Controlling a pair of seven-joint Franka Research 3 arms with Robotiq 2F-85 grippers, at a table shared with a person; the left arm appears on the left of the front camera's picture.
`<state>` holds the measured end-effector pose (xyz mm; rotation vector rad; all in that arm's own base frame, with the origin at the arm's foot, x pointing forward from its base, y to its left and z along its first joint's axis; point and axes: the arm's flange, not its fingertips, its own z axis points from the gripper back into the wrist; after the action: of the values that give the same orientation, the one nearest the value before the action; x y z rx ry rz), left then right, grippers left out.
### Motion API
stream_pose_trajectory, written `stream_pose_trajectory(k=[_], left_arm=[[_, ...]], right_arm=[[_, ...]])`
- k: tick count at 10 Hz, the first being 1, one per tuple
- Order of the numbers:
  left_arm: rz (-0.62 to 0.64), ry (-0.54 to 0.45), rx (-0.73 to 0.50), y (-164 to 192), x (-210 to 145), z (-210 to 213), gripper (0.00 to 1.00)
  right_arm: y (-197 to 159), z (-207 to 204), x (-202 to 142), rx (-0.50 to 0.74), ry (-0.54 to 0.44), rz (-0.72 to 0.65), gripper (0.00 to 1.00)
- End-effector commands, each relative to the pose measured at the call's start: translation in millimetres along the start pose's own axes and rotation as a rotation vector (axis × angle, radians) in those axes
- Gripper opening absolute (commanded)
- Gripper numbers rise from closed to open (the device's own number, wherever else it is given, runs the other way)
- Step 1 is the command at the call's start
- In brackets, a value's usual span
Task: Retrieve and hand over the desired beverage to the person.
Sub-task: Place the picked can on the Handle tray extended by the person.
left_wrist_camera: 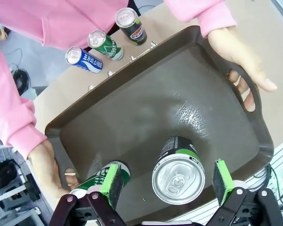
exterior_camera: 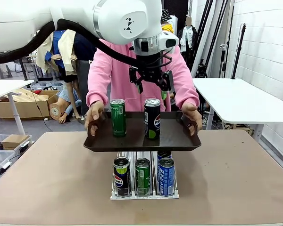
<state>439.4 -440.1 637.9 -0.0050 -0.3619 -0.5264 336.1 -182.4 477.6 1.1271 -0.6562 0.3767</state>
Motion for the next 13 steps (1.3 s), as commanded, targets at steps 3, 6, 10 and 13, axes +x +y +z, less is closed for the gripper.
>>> stream_pose_trajectory(k=[3,6,10,13], left_arm=[[-0.003,-0.005,0.007,0.5,0.6,1.4,1.0],[-0.003,-0.005,0.007,0.5,0.6,1.4,1.0],[-0.003,-0.005,0.007,0.5,0.6,1.4,1.0],[-0.003,-0.005,0.007,0.5,0.6,1.4,1.0]], right_arm=[[-0.3,0.5,0.2,0.011,-0.009,0.01,1.0],[-0.3,0.5,0.2,0.011,-0.009,0.01,1.0],[-0.3,0.5,0.2,0.011,-0.009,0.01,1.0],[-0.3,0.5,0.2,0.011,-0.009,0.01,1.0]])
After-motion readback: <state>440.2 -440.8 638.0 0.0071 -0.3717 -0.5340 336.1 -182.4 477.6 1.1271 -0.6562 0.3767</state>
